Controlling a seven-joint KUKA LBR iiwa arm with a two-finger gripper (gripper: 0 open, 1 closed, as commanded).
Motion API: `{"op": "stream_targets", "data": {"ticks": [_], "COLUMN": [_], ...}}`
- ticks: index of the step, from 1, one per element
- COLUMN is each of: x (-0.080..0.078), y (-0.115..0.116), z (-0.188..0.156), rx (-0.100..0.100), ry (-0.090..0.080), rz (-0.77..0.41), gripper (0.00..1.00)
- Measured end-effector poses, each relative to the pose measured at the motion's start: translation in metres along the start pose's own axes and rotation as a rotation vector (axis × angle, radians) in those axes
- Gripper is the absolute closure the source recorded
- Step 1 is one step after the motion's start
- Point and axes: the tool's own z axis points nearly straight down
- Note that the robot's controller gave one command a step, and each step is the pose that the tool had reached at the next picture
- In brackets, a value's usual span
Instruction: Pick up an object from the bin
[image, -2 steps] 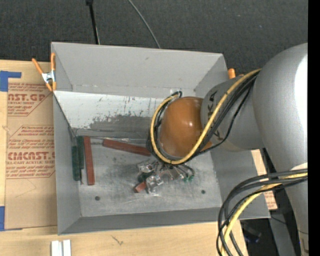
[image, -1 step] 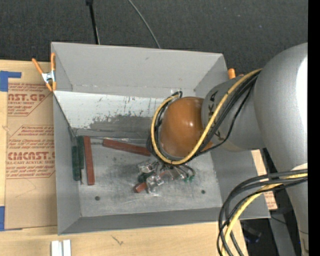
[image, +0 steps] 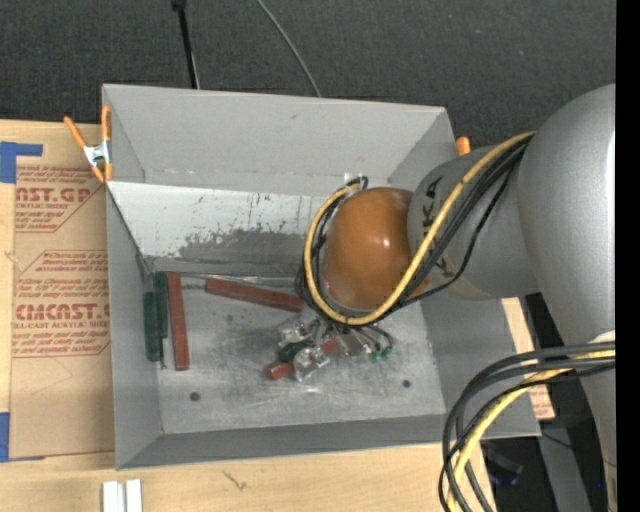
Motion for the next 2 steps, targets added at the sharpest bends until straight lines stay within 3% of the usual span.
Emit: {"op": "stream_targets", "data": {"ticks": [1, 2], "x": [0.002, 0.001], "y": [0.001, 0.001], "z": [-0.021, -0.049], "rx": [-0.003, -0.002], "ry": [0.008, 0.004], "rz": [0.001, 0.001], "gripper": [1.00, 1.00]}}
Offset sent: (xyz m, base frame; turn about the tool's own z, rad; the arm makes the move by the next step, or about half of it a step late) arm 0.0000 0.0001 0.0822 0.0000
